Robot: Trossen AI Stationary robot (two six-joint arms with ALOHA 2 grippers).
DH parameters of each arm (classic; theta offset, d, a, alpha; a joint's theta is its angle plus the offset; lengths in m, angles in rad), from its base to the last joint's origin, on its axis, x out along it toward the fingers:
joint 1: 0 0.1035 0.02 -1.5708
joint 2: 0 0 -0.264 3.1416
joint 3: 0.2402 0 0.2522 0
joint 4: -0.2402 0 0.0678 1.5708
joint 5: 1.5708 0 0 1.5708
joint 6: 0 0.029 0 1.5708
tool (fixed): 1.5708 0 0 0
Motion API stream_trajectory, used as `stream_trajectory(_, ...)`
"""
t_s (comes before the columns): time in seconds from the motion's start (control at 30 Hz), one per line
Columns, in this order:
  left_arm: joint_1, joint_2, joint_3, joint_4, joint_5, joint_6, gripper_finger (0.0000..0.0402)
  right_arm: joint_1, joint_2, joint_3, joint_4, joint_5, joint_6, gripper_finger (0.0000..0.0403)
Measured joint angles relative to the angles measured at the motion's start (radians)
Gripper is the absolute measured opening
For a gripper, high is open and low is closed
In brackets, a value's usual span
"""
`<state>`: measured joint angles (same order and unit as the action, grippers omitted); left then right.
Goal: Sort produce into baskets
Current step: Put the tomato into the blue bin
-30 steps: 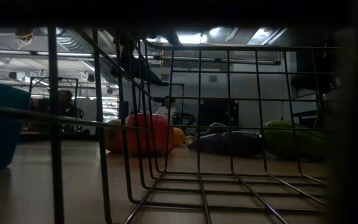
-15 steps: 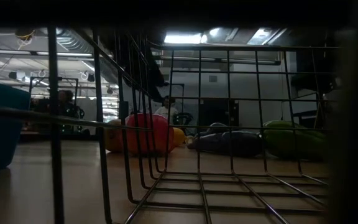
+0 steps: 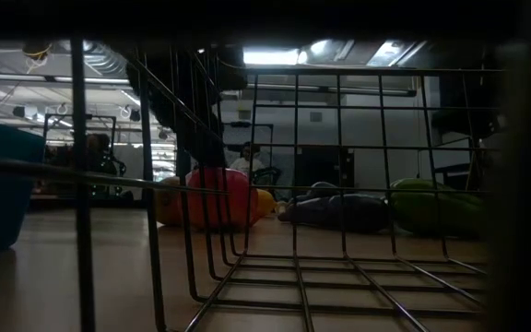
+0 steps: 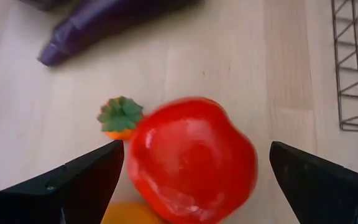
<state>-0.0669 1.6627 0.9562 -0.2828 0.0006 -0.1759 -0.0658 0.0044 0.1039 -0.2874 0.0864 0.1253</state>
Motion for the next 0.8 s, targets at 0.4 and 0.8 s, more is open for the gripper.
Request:
stream_trajectory(0.4, 0.001, 0.048, 0.002, 0.006, 0.001, -0.005, 0.0400, 0.000, 0.000, 0.000, 0.000, 0.000, 0.000, 0.0365)
stream_trajectory(0.8, 0.001, 0.048, 0.003, -0.013, 0.003, -0.024, 0.0344, 0.000, 0.000, 0.000, 0.000, 0.000, 0.000, 0.0365)
